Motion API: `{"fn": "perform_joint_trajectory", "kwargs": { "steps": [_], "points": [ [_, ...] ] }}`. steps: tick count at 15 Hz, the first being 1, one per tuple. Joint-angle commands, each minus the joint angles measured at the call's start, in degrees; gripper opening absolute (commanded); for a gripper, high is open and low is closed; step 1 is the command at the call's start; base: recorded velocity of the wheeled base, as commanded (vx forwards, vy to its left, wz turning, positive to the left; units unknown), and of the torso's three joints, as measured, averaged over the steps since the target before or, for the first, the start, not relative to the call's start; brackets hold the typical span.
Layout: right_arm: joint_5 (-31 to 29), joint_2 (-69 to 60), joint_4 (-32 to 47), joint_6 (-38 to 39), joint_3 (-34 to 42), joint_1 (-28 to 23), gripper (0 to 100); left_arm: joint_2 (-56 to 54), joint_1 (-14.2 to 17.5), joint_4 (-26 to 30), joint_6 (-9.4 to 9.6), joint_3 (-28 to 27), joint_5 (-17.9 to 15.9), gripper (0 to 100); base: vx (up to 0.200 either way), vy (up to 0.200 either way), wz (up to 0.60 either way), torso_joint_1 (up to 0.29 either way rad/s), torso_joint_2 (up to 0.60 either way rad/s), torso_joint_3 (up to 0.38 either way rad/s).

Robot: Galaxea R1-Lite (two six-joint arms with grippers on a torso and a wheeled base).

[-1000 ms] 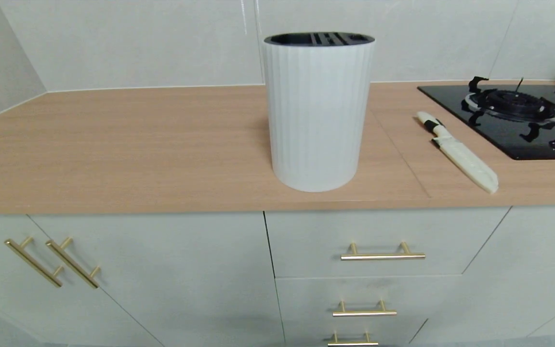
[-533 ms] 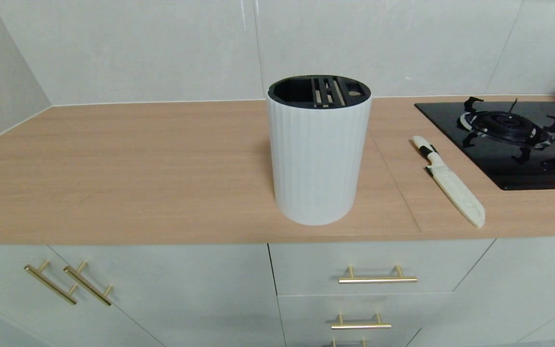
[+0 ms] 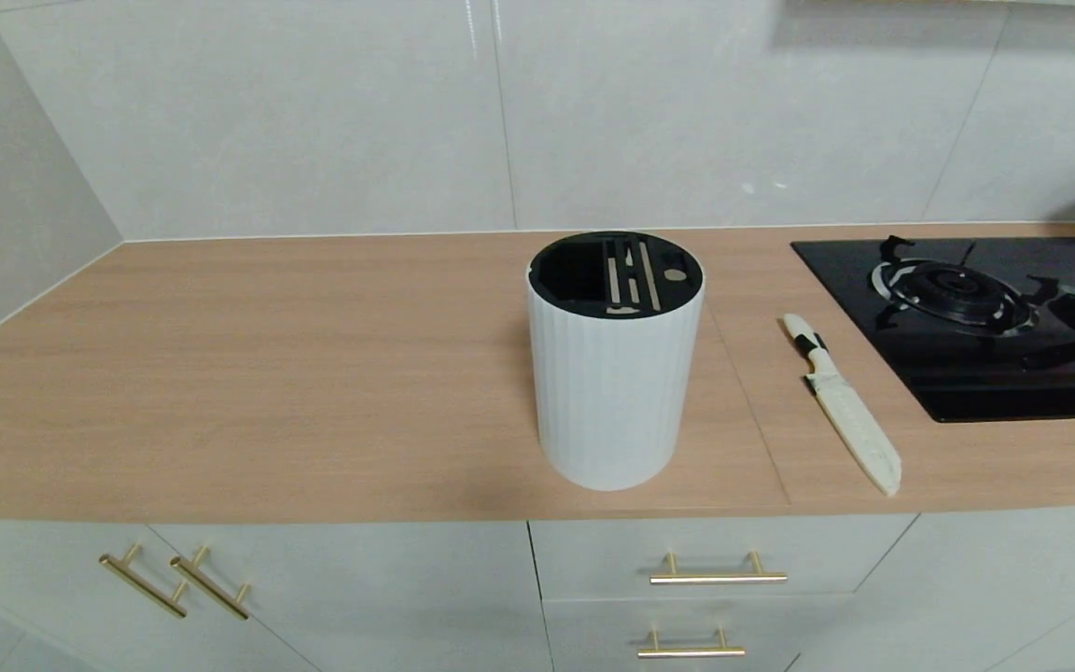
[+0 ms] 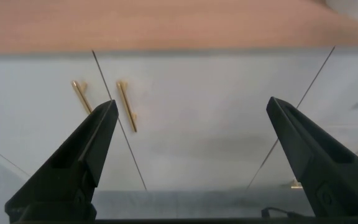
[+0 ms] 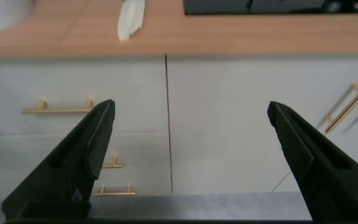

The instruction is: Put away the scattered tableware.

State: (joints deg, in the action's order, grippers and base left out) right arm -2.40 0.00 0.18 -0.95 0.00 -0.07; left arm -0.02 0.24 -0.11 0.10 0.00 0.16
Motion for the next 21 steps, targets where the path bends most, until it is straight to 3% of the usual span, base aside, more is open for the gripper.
{"fn": "perform_joint_trajectory", "kwargs": {
  "steps": [1, 11, 21],
  "points": [
    [-0.06, 0.09, -0.01, -0.02, 0.00, 0.07, 100, 0.02, 0.02, -0.07, -0.01, 0.00, 0.02, 100, 0.000, 0.000, 0.00, 0.261, -0.53, -0.295],
    [-0.06, 0.09, -0.01, -0.02, 0.00, 0.07, 100, 0.02, 0.02, -0.07, -0.01, 0.00, 0.02, 100, 0.000, 0.000, 0.00, 0.276, -0.56, -0.289],
    [-0.06, 0.09, -0.01, 0.07, 0.00, -0.01, 100, 0.02, 0.02, -0.07, -0.01, 0.00, 0.02, 100, 0.000, 0.000, 0.00, 0.160, -0.32, -0.162]
  ]
}}
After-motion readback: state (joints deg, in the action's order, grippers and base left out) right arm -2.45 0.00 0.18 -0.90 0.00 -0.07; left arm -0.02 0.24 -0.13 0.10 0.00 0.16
